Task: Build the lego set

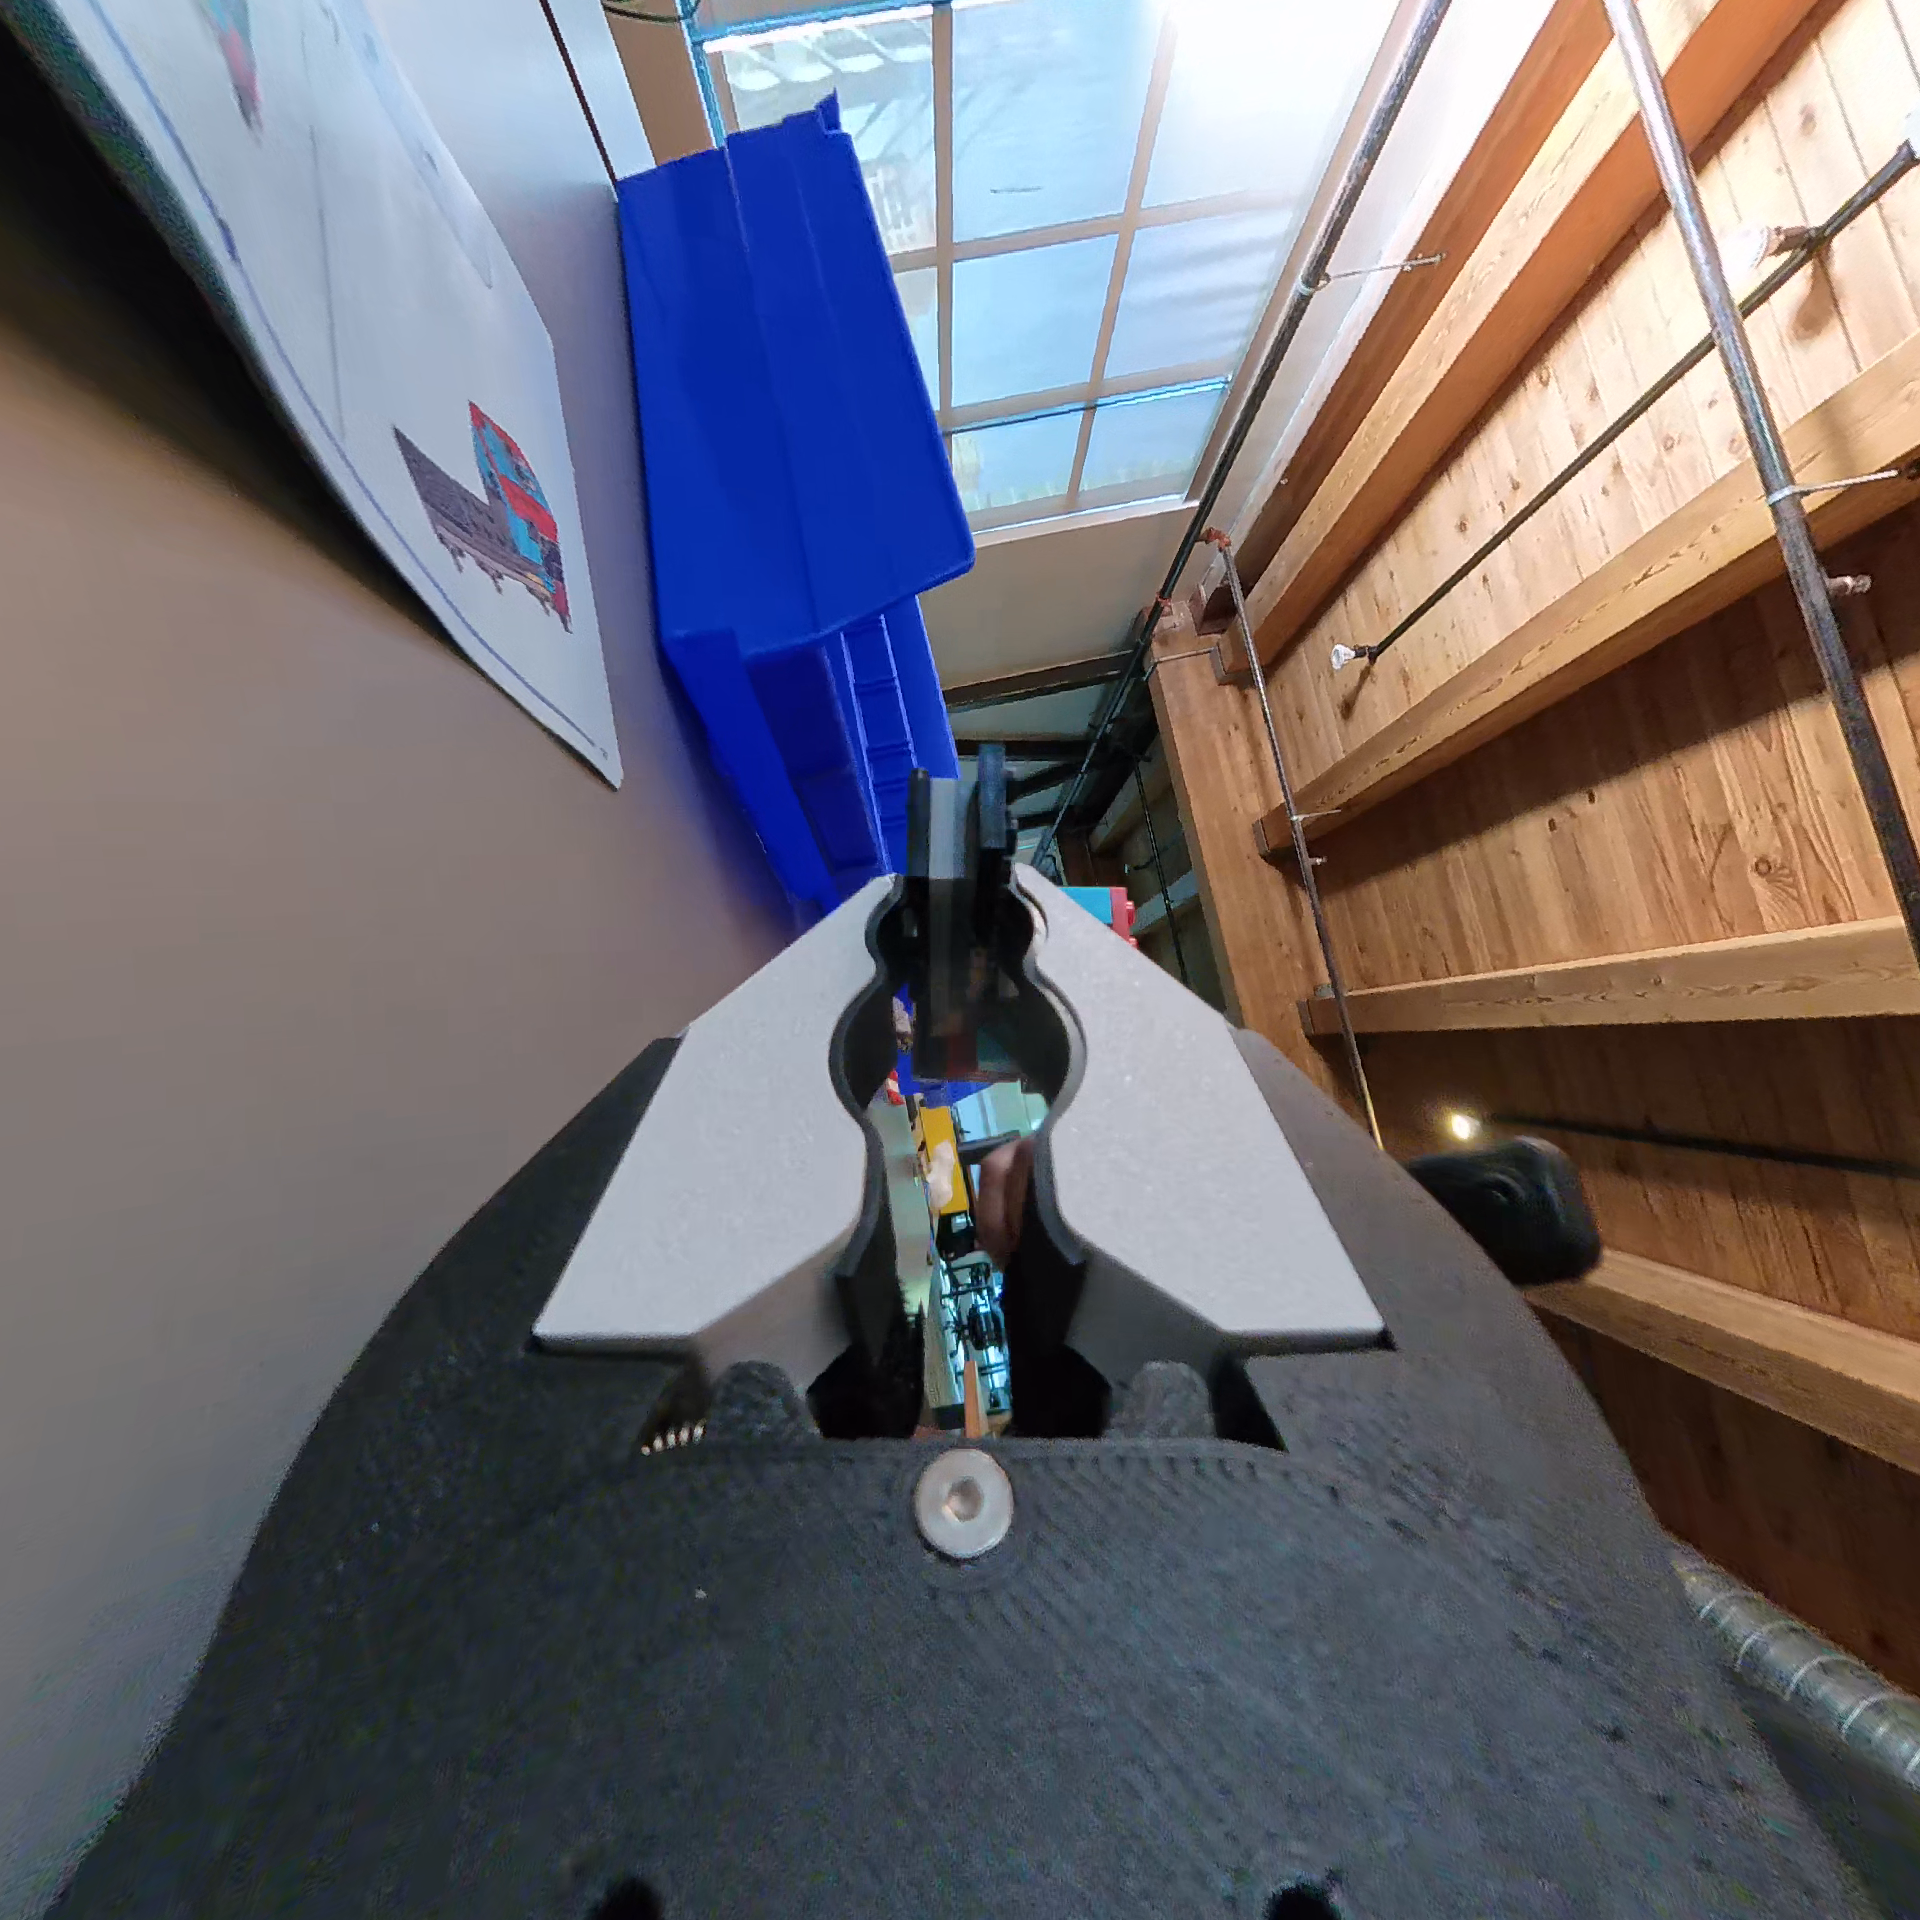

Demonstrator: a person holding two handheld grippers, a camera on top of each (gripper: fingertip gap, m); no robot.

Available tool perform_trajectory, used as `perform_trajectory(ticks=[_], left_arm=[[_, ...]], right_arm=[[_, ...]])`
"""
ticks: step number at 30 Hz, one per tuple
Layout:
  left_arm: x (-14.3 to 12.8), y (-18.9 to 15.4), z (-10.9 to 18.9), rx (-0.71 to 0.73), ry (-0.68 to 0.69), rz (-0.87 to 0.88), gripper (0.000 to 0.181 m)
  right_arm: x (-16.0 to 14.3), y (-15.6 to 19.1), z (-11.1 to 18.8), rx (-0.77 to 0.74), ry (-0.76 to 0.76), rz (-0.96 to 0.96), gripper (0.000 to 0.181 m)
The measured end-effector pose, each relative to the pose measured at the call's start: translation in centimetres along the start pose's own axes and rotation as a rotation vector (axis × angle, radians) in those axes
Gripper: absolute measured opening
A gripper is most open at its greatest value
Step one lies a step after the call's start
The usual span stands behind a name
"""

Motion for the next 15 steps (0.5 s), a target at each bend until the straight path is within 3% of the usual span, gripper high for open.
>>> perform_trajectory(ticks=[15], left_arm=[[0.3, 0.5, 0.4, 0.011, -0.046, 0.088, 0.015]], right_arm=[[0.7, -0.7, -2.5, -0.076, 0.128, 0.092, 0.008]])
Point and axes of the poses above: each gripper's, where its closed fingertips meet, z back along the fingers, x out of its top, y = z × x across the jaws, the point moved 9 cm from there along z, back along the fingers, and after that the axes turned 8 degrees about x, right-handed, at the moved point
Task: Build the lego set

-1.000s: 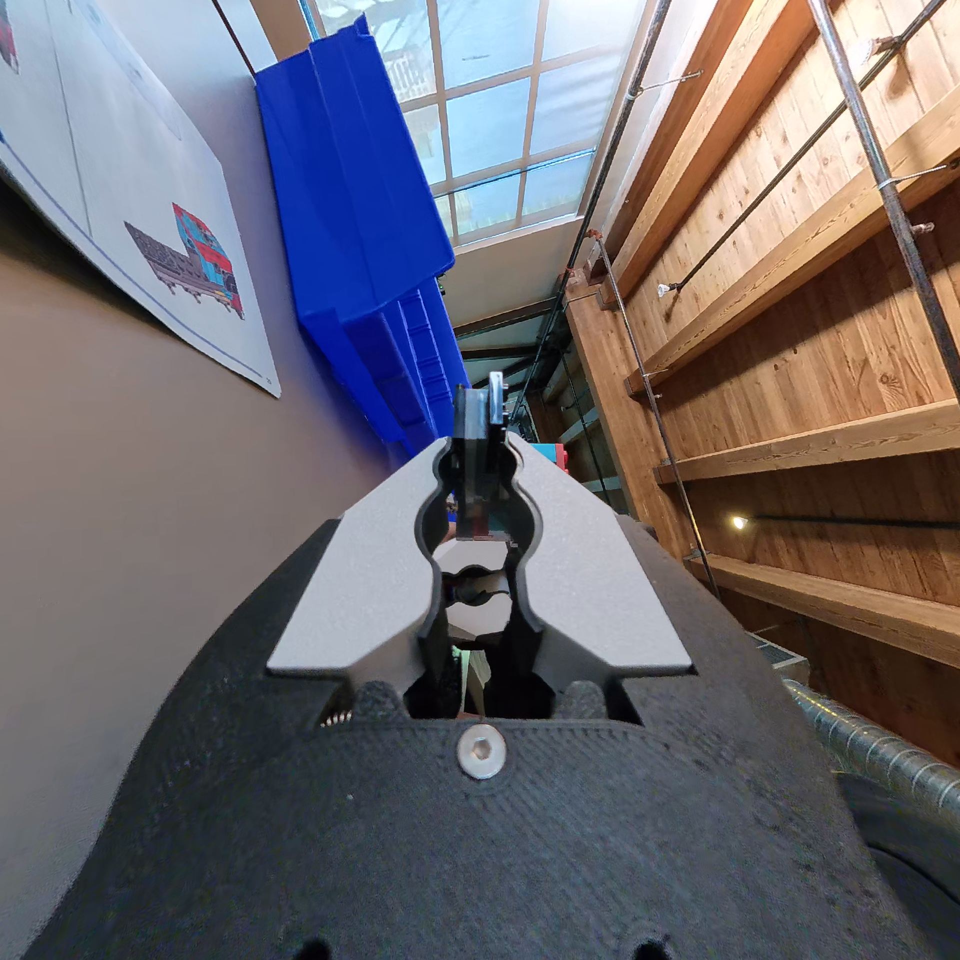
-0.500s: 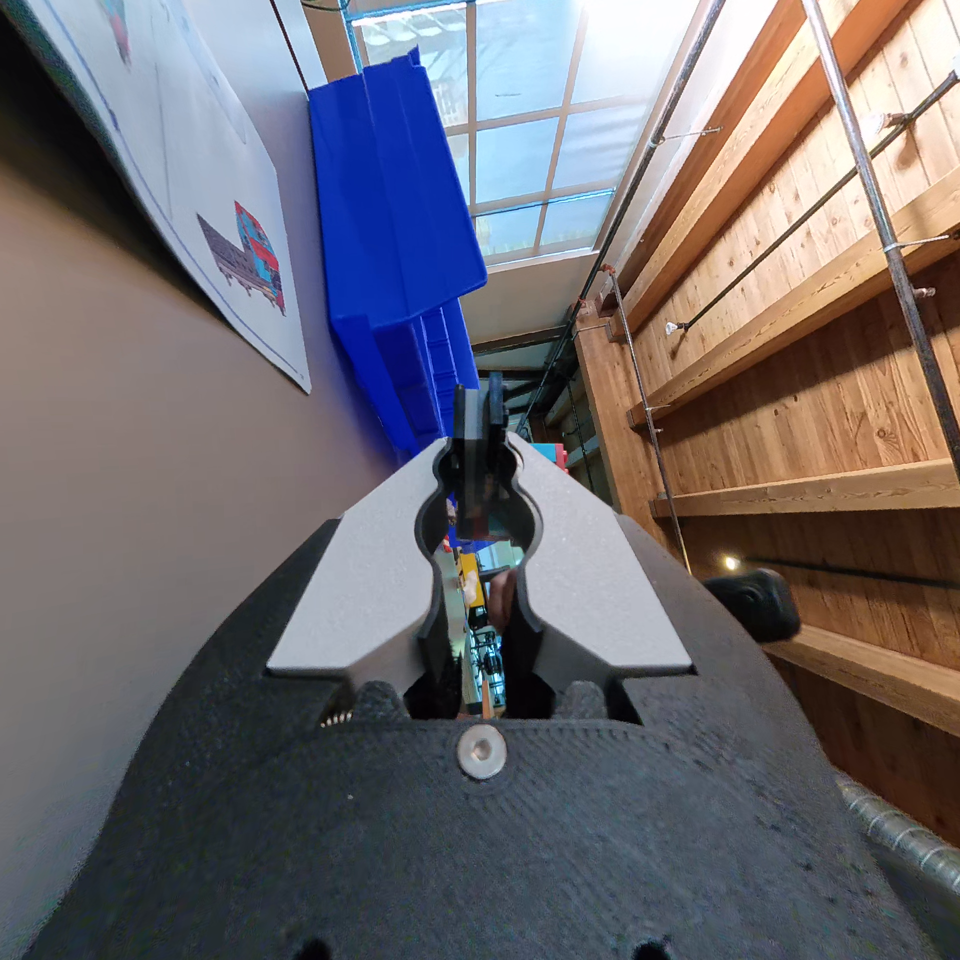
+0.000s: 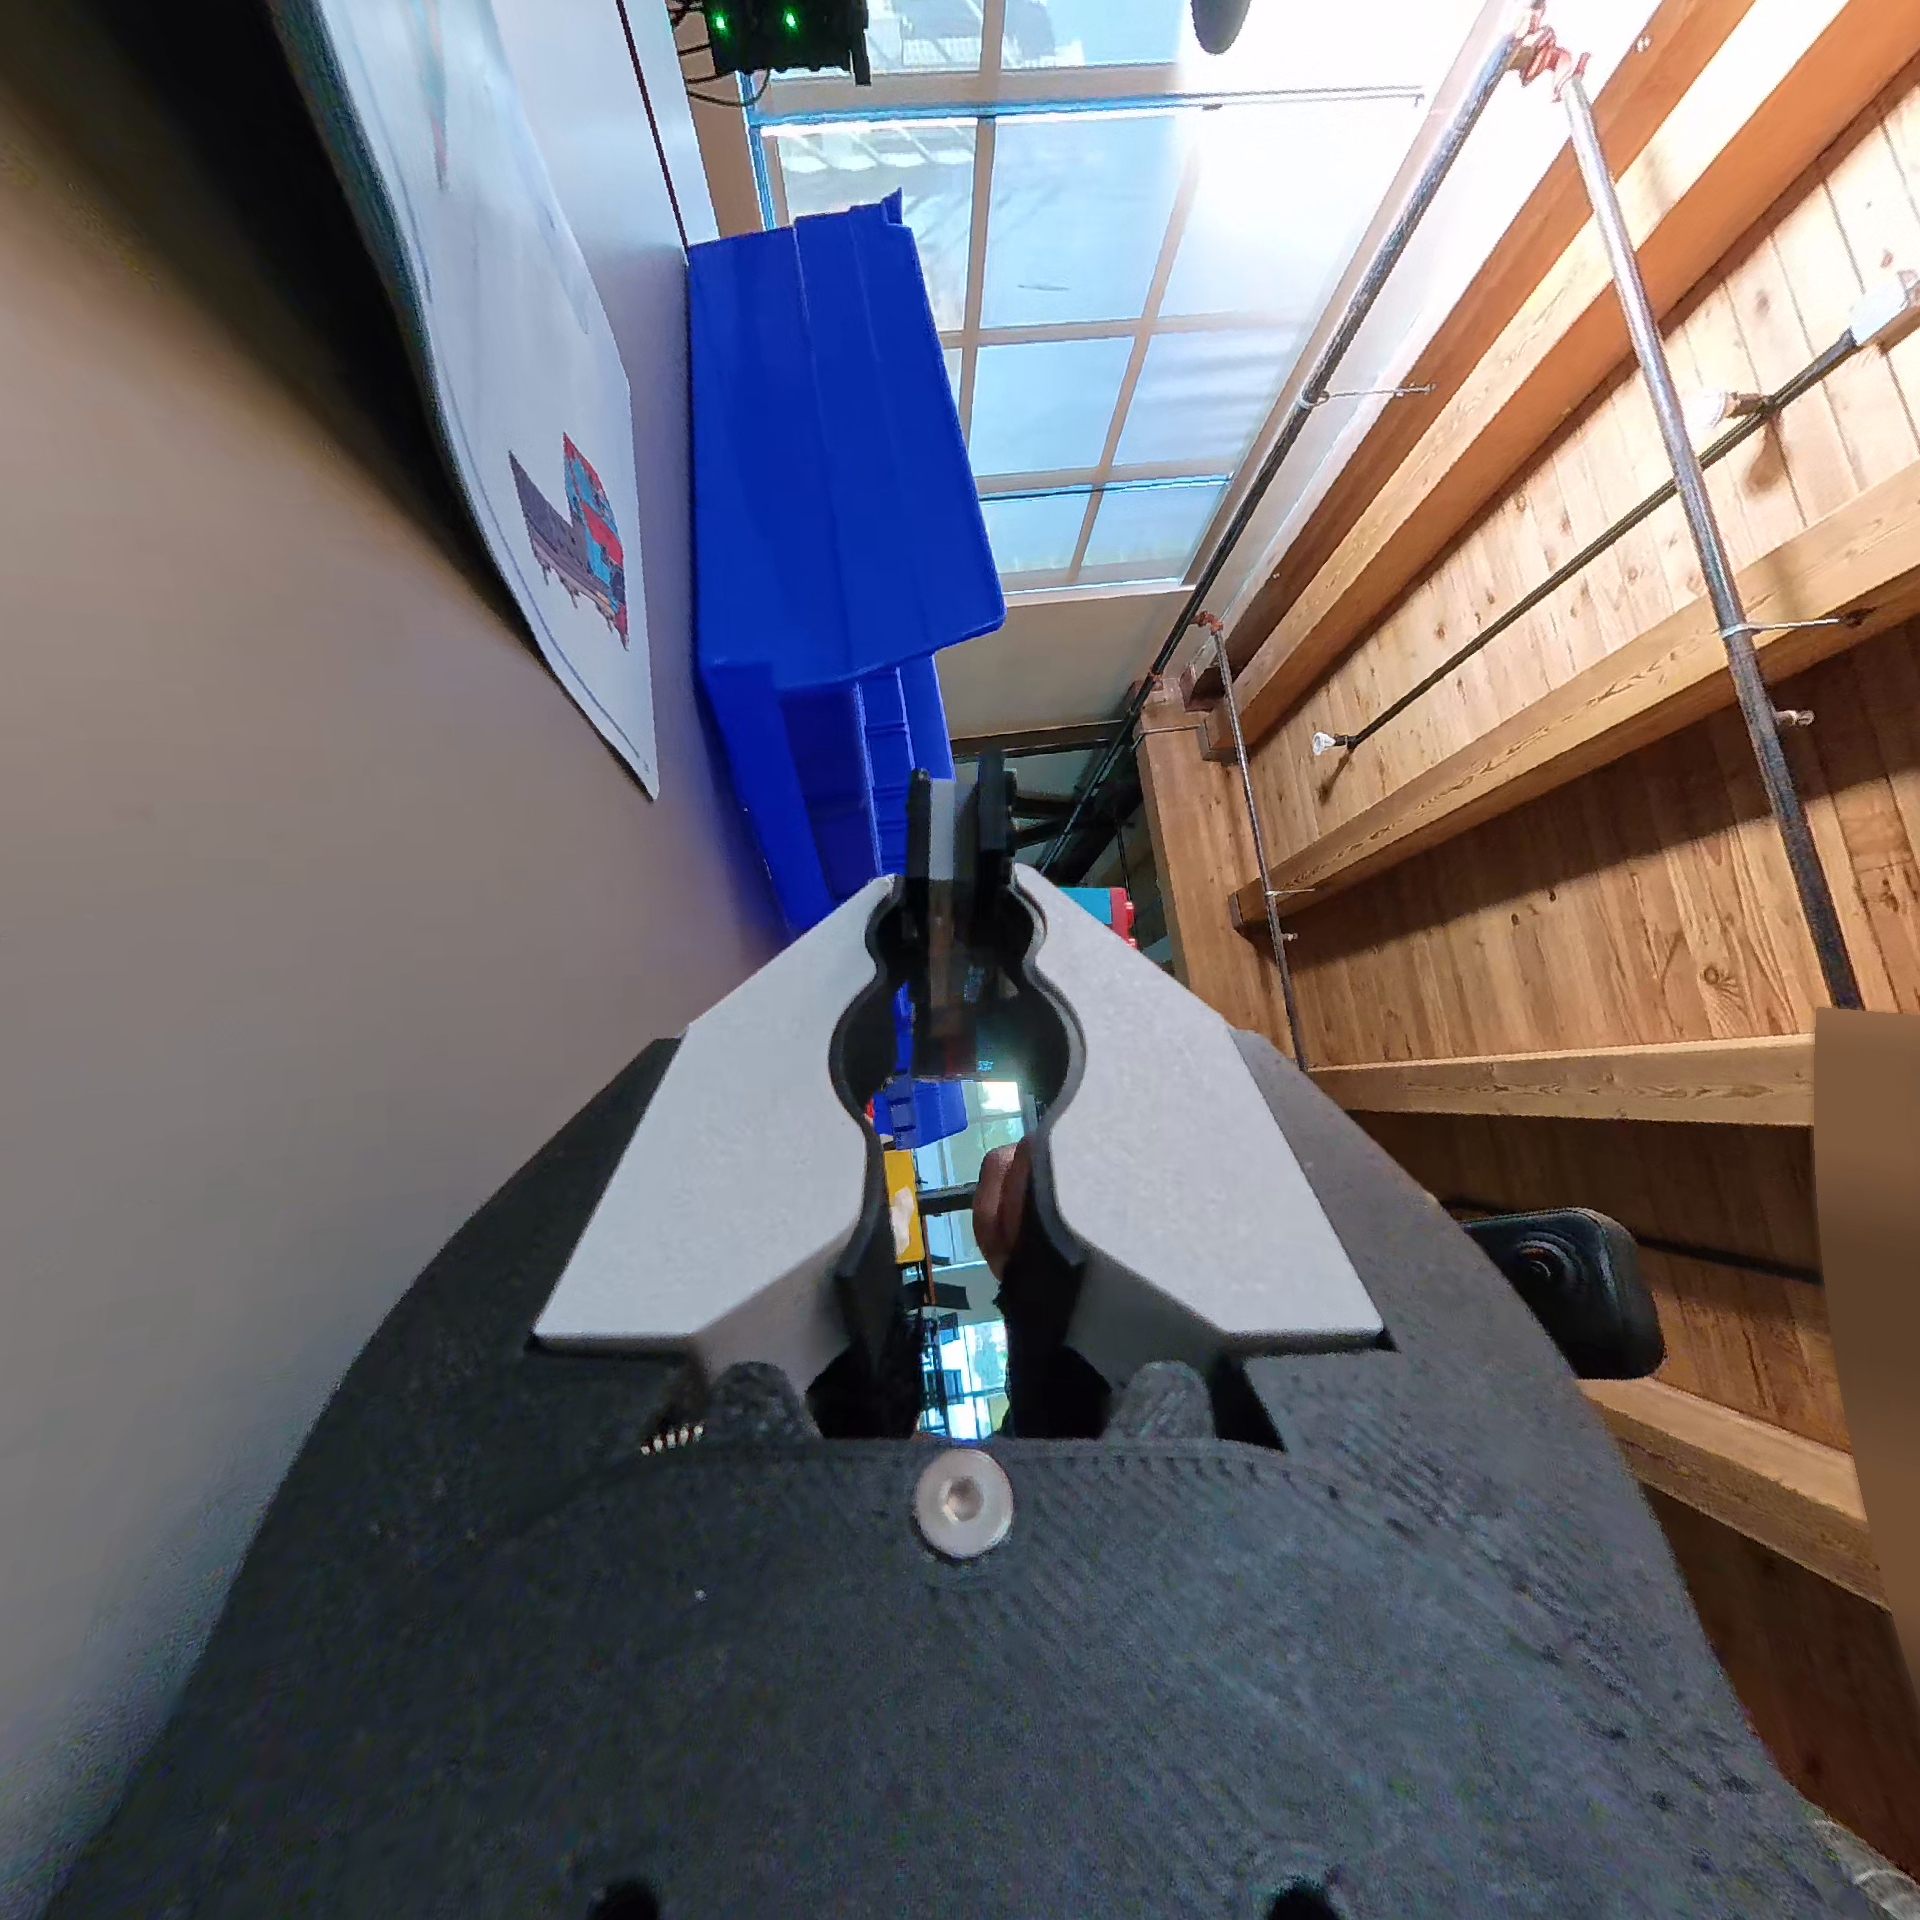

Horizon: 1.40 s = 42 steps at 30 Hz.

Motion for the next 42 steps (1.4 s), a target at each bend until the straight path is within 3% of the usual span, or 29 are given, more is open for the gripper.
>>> perform_trajectory(ticks=[42], left_arm=[[0.14, 0.11, 0.16, -0.023, -0.013, 0.031, 0.015]], right_arm=[[0.37, 0.21, -0.86, -0.019, 0.003, 0.085, 0.009]])
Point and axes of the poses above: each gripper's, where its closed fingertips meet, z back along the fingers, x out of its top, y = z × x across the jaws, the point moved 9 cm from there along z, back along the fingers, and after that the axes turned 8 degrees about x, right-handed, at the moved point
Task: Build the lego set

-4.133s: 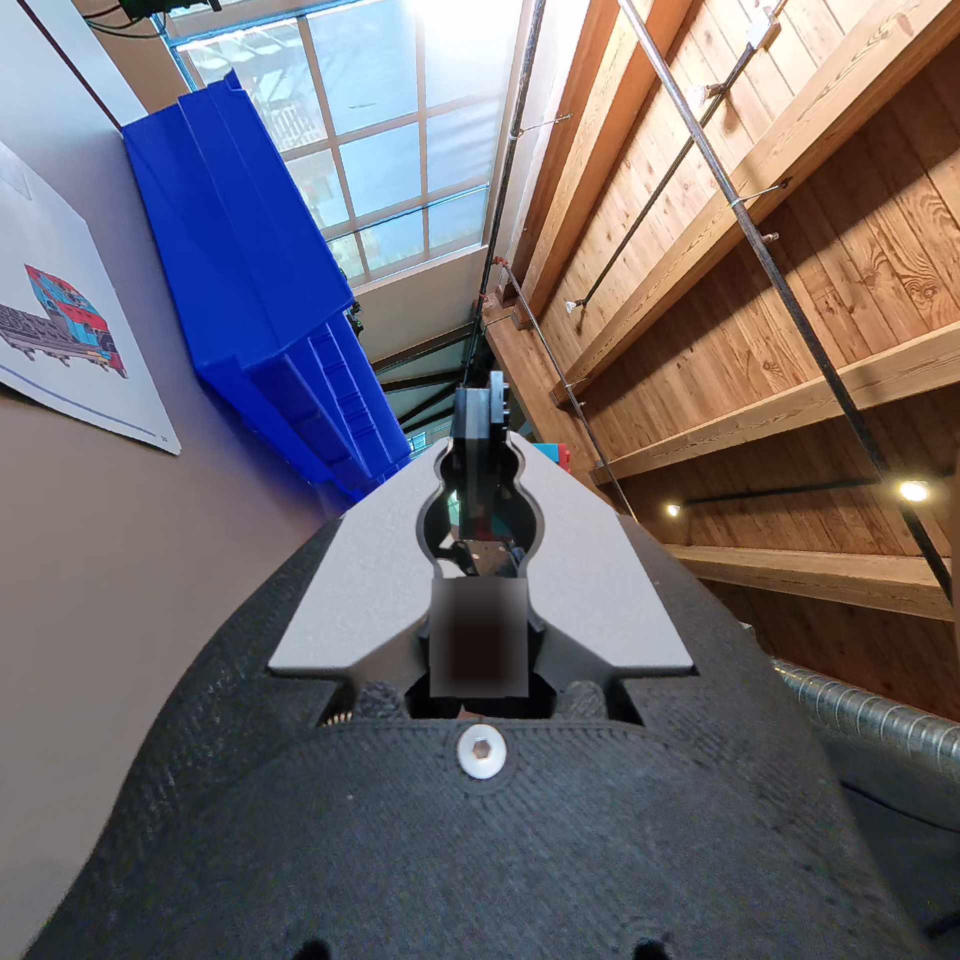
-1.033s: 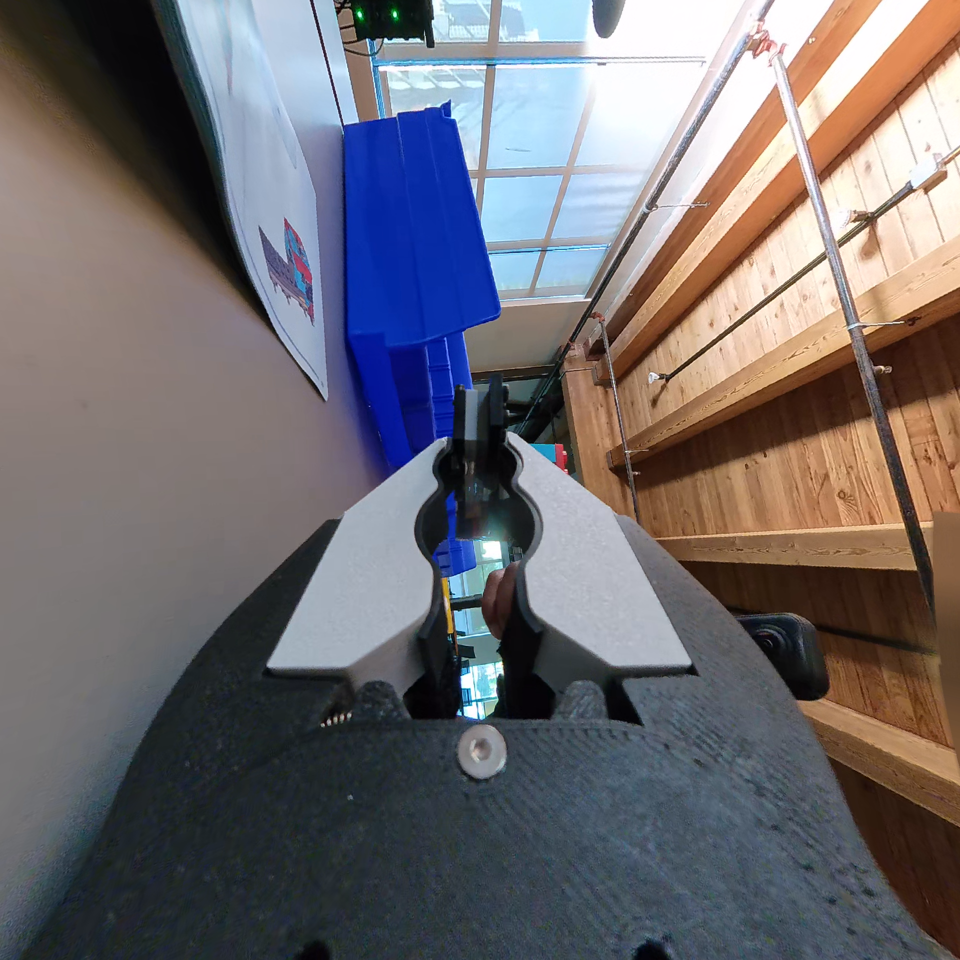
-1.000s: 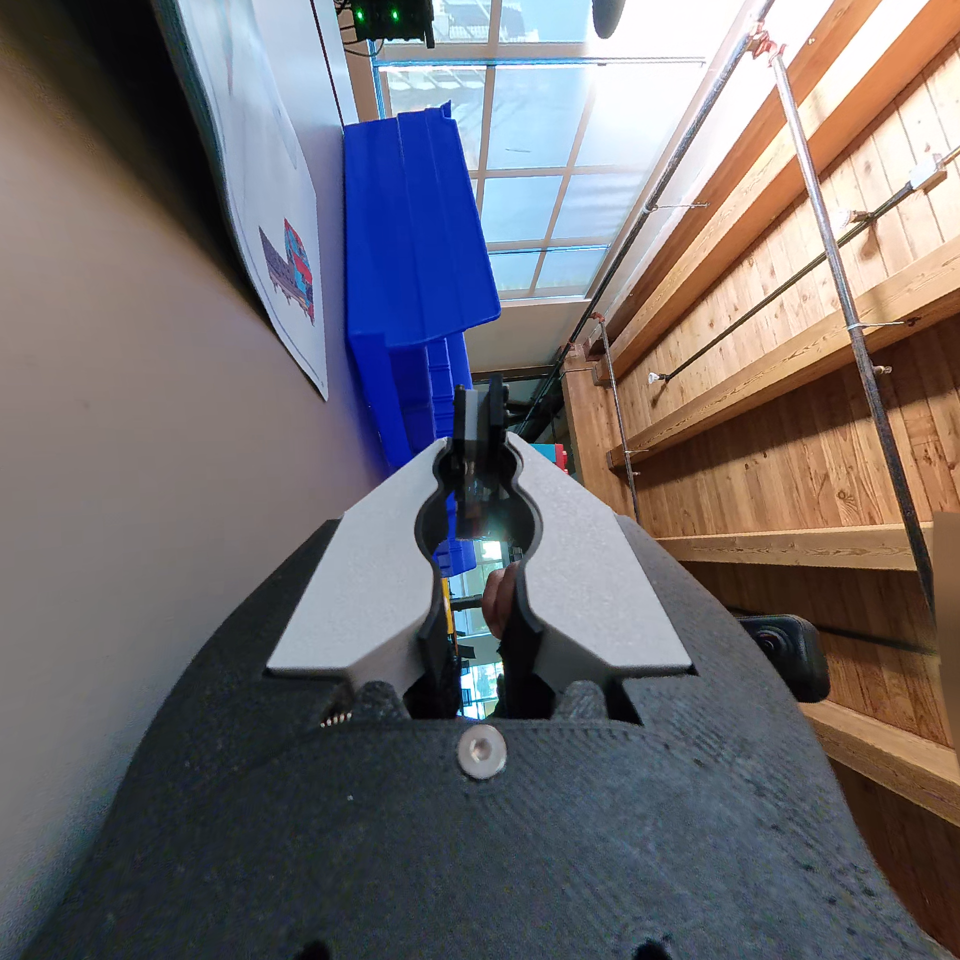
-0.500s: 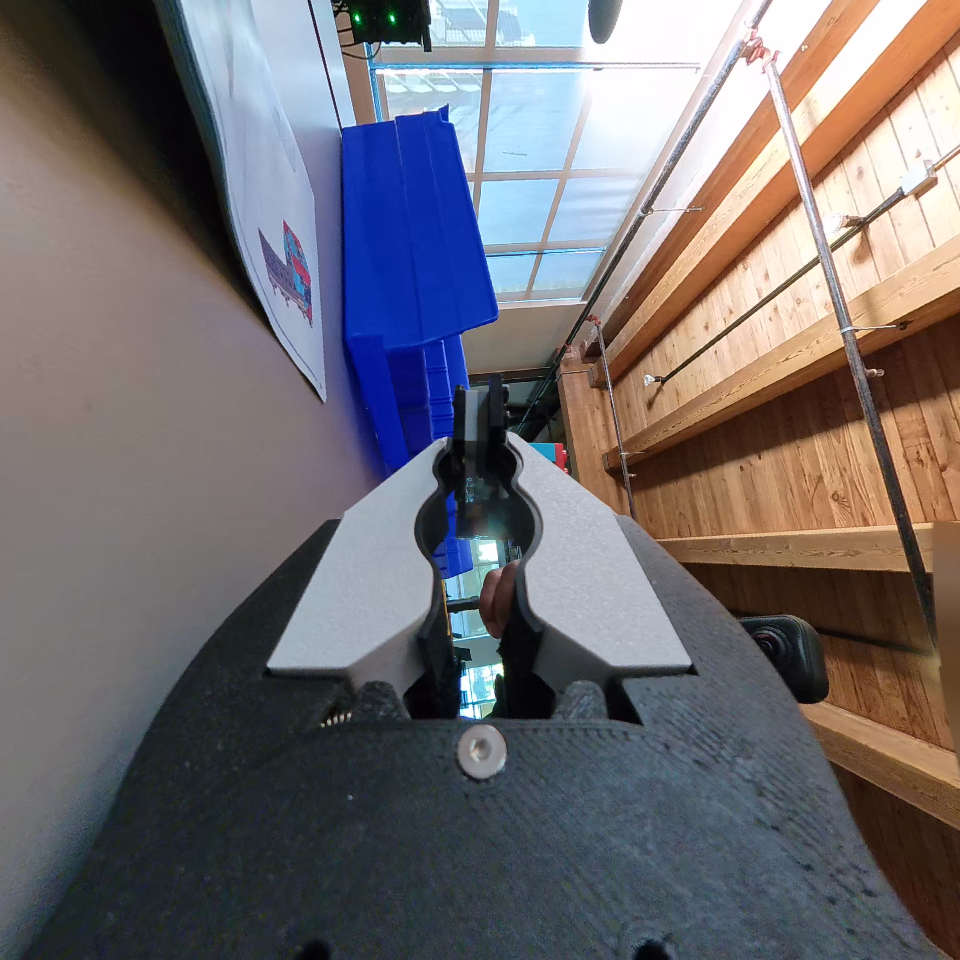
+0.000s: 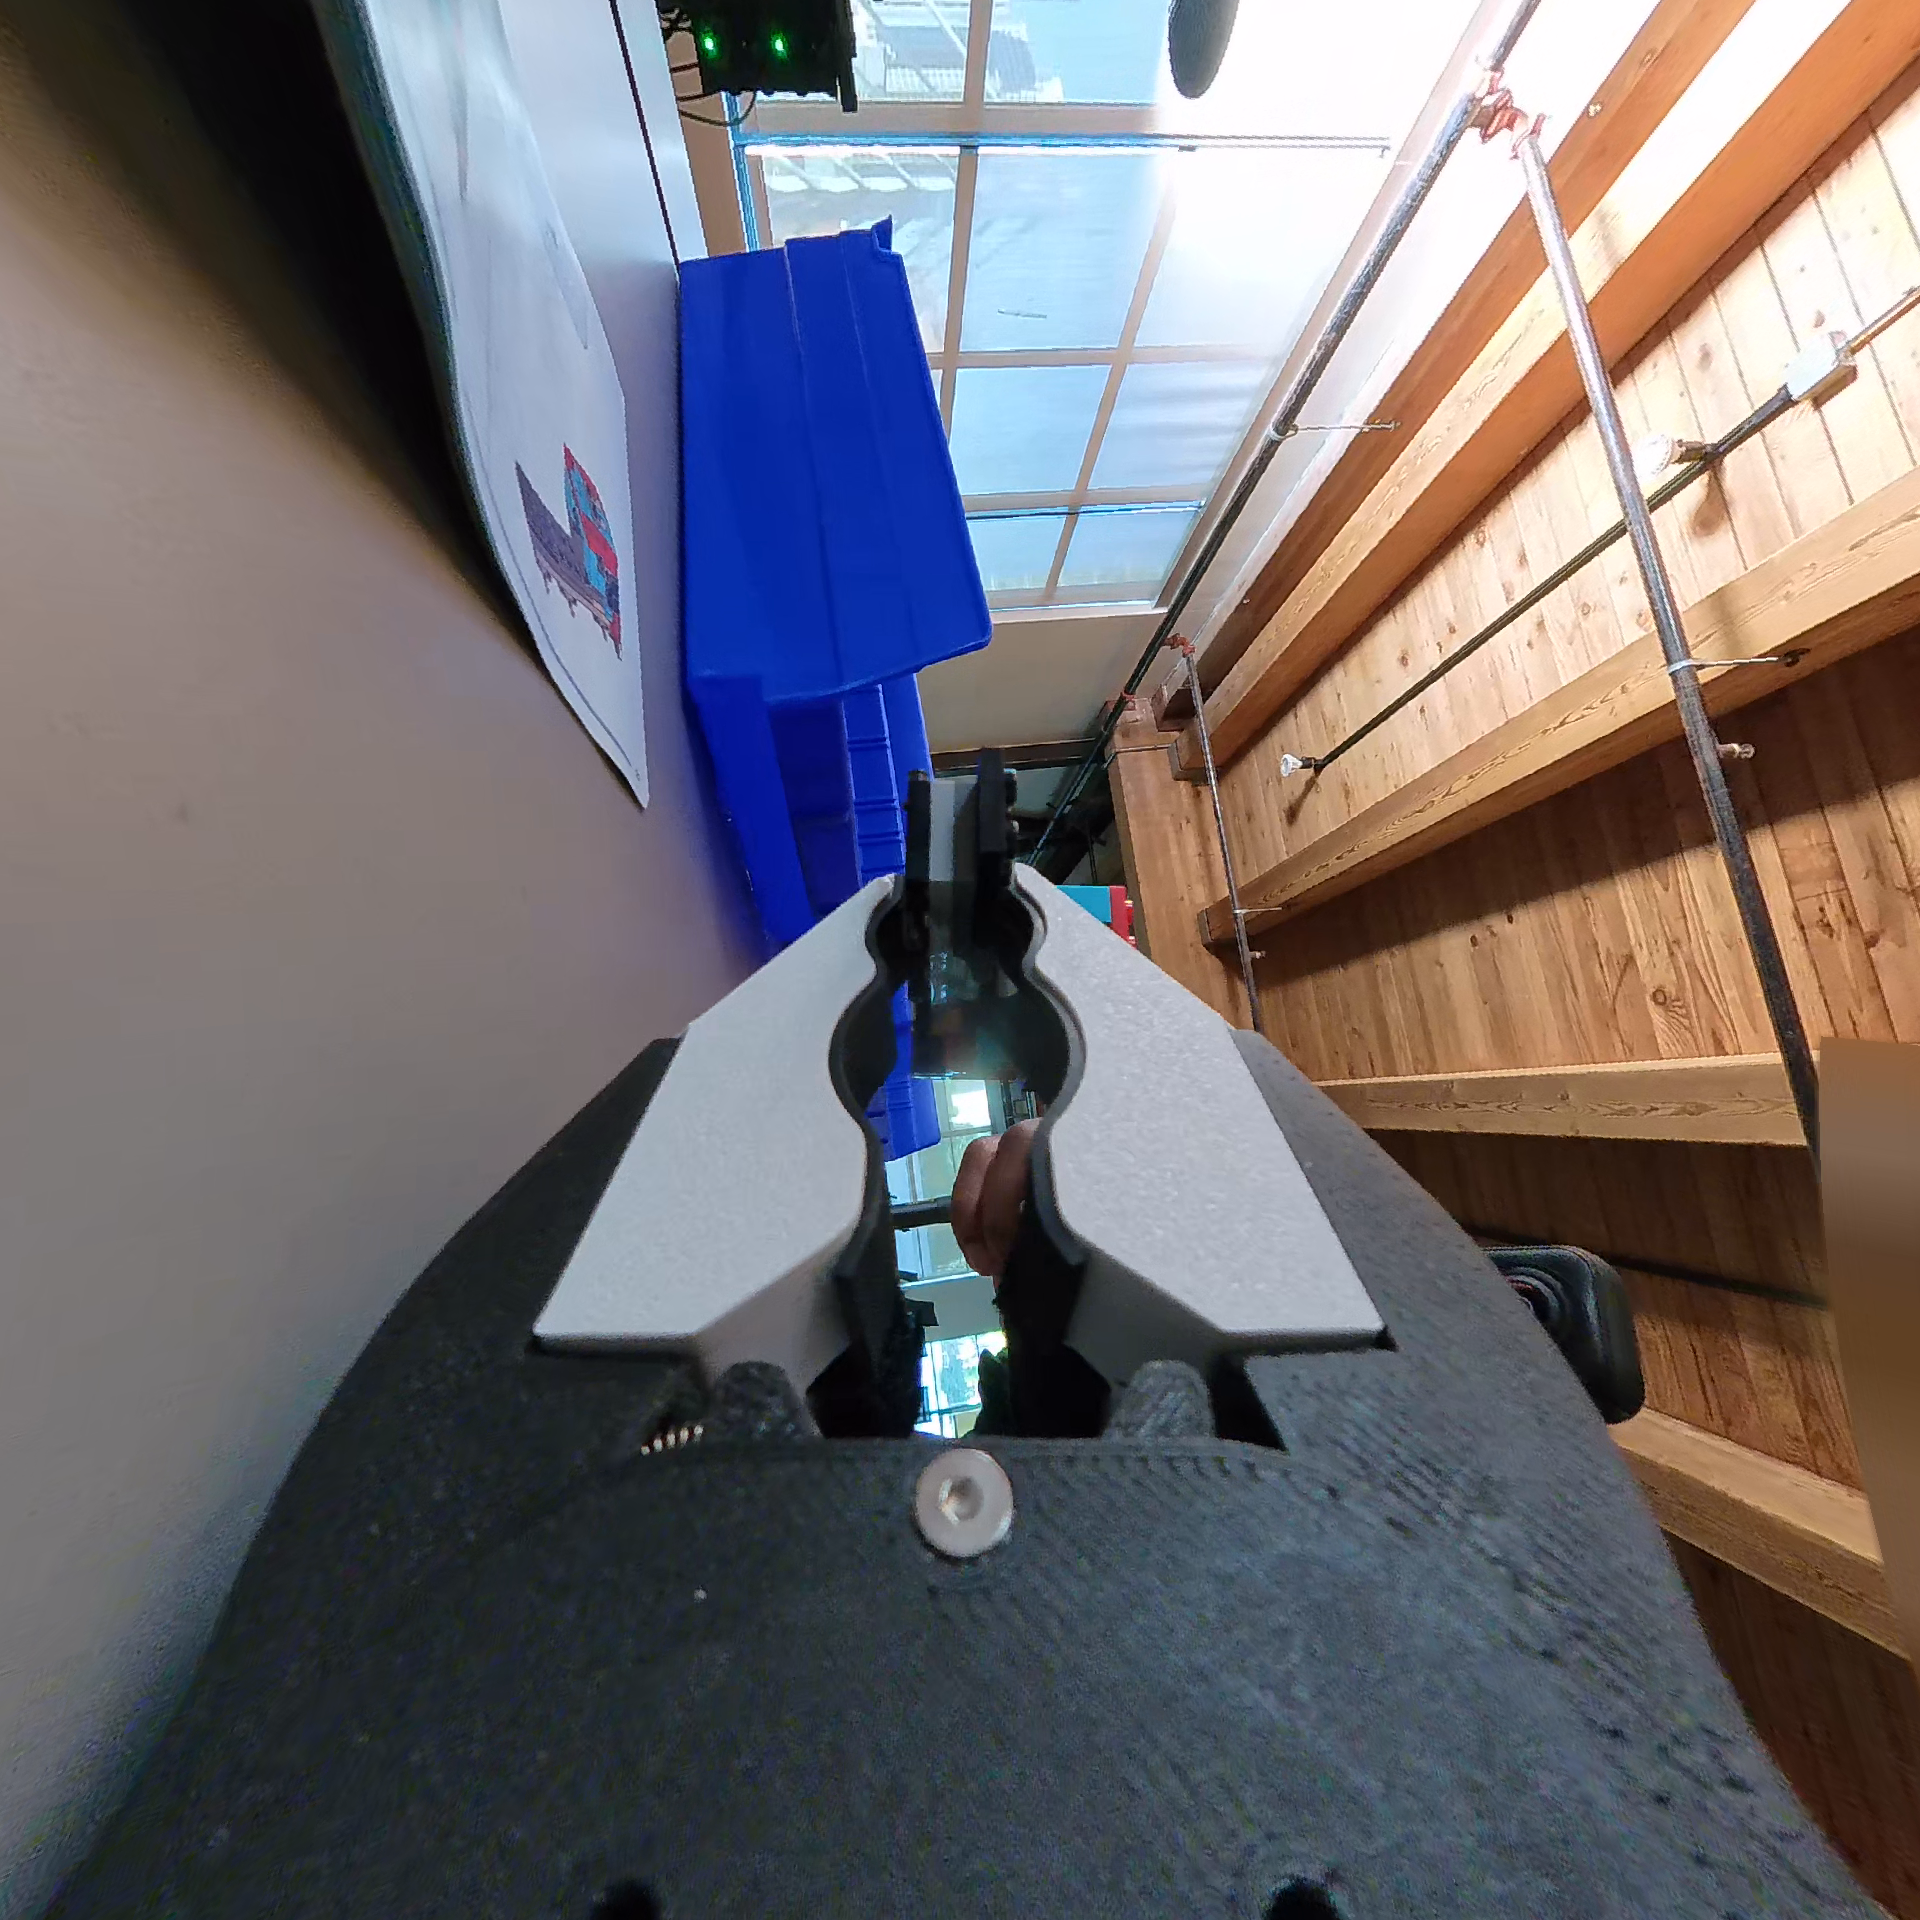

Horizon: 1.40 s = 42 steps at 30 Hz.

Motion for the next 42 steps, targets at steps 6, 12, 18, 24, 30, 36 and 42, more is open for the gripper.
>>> perform_trajectory(ticks=[6, 12, 18, 24, 30, 36, 42], left_arm=[[0.01, 0.00, 0.01, -0.001, 0.000, 0.001, 0.015], [0.02, 0.01, 0.01, -0.002, -0.001, 0.003, 0.015], [0.03, 0.02, 0.00, -0.002, -0.001, 0.005, 0.015], [0.08, 0.05, 0.01, -0.003, -0.005, 0.010, 0.015], [0.12, 0.06, 0.02, -0.006, -0.007, 0.014, 0.015], [0.15, 0.06, 0.04, -0.009, -0.009, 0.017, 0.015], [0.19, 0.07, 0.07, -0.012, -0.013, 0.022, 0.015]], right_arm=[[0.07, -0.02, -0.07, 0.003, 0.007, 0.028, 0.009], [0.06, -0.11, -0.14, 0.012, 0.002, 0.038, 0.009], [-0.10, -0.12, -0.18, 0.022, 0.001, 0.050, 0.009], [-0.11, -0.22, -0.27, 0.021, -0.005, 0.051, 0.010], [-0.14, -0.28, -0.33, 0.019, -0.016, 0.051, 0.010], [-0.20, -0.28, -0.33, 0.022, -0.032, 0.041, 0.012], [-0.12, -0.48, 0.11, 0.034, -0.085, -0.028, 0.025]])
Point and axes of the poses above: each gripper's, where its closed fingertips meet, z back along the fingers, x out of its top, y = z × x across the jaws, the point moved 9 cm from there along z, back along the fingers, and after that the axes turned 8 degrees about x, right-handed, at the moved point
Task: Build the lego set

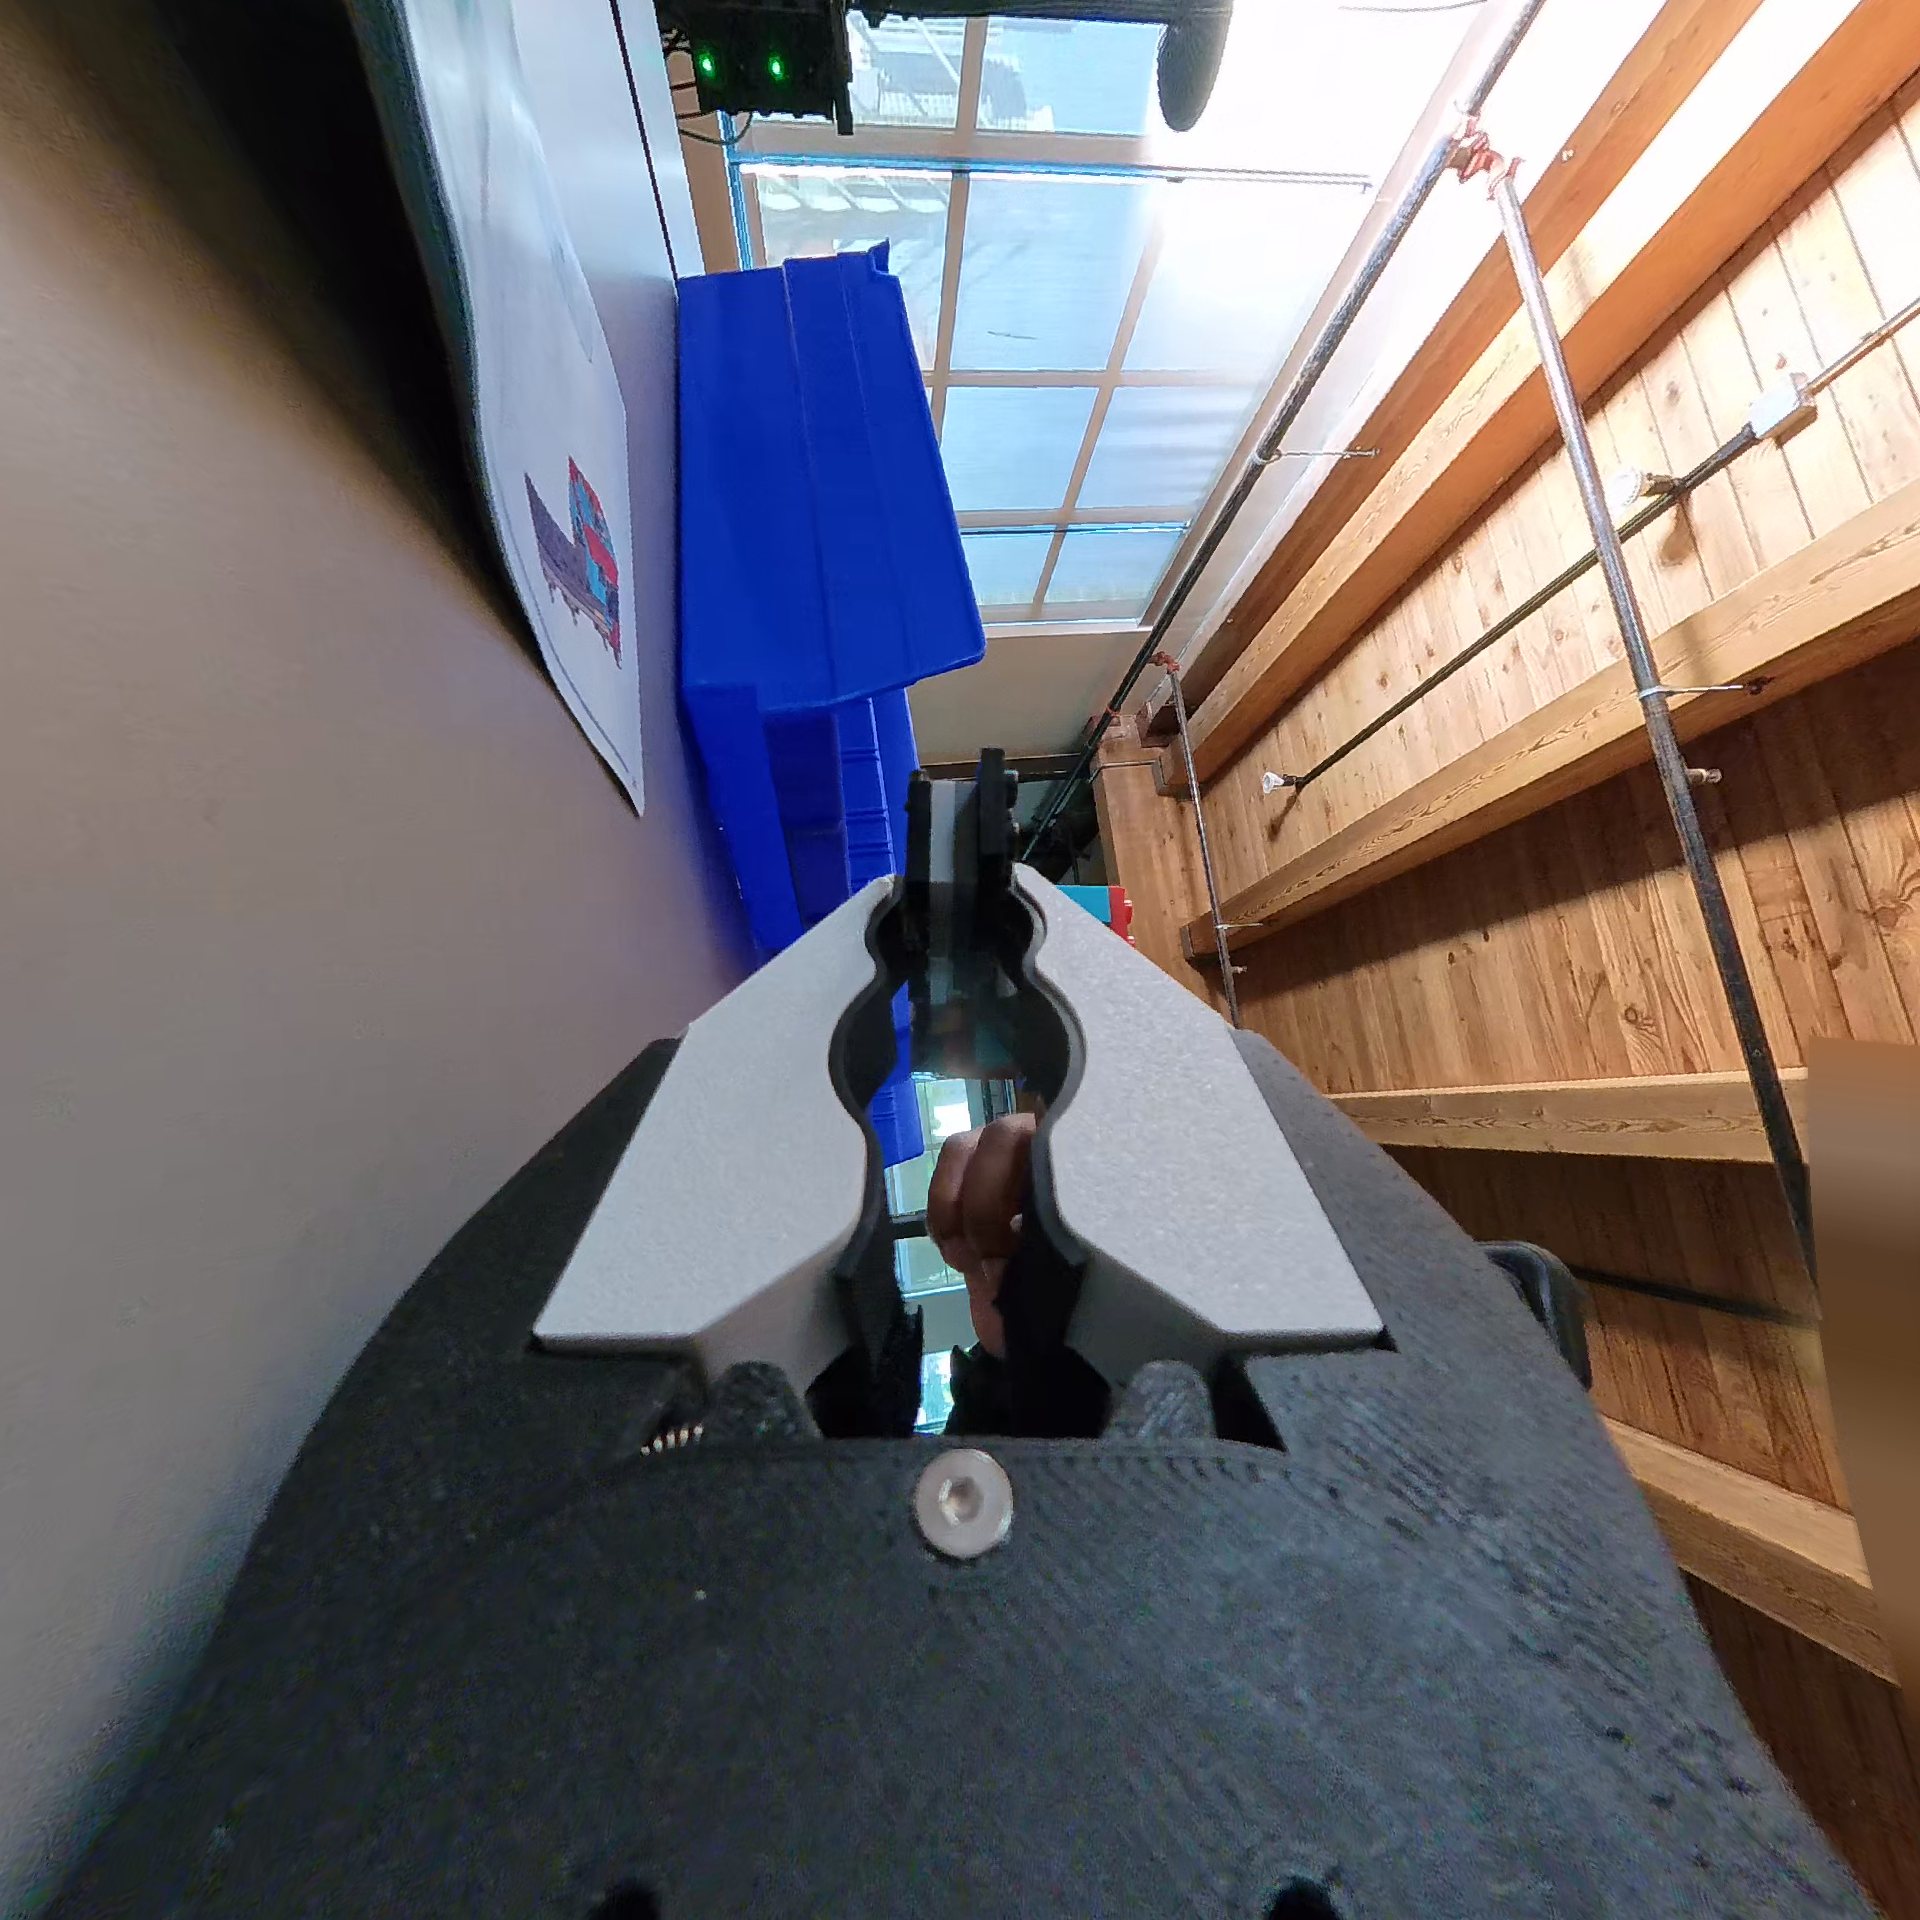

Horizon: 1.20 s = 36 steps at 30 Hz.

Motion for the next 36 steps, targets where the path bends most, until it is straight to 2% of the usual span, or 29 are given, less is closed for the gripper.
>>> perform_trajectory(ticks=[3, 6, 10, 14, 20, 36], left_arm=[[0.1, 0.0, 0.0, -0.005, -0.003, 0.006, 0.015], [0.1, 0.0, 0.1, -0.013, -0.005, 0.015, 0.015], [0.0, 0.0, 0.0, -0.018, -0.005, 0.016, 0.015], [0.0, 0.0, 0.1, -0.017, -0.007, 0.015, 0.015], [-0.1, 0.0, 0.1, -0.015, -0.006, 0.012, 0.015], [-0.1, -0.1, 0.0, -0.026, 0.006, 0.007, 0.015]], right_arm=[[-0.7, -0.7, 0.5, -0.017, -0.040, -0.169, 0.032], [-2.3, -1.2, 1.1, 0.027, -0.144, -0.507, 0.044], [-5.2, -1.2, 0.6, 0.139, -0.294, -0.997, 0.063], [-6.4, -0.8, -0.5, 0.249, -0.383, -1.259, 0.075], [-6.1, -0.8, -1.5, 0.328, -0.441, -1.377, 0.080], [-6.5, -0.7, -2.2, 0.396, -0.470, -1.419, 0.070]])
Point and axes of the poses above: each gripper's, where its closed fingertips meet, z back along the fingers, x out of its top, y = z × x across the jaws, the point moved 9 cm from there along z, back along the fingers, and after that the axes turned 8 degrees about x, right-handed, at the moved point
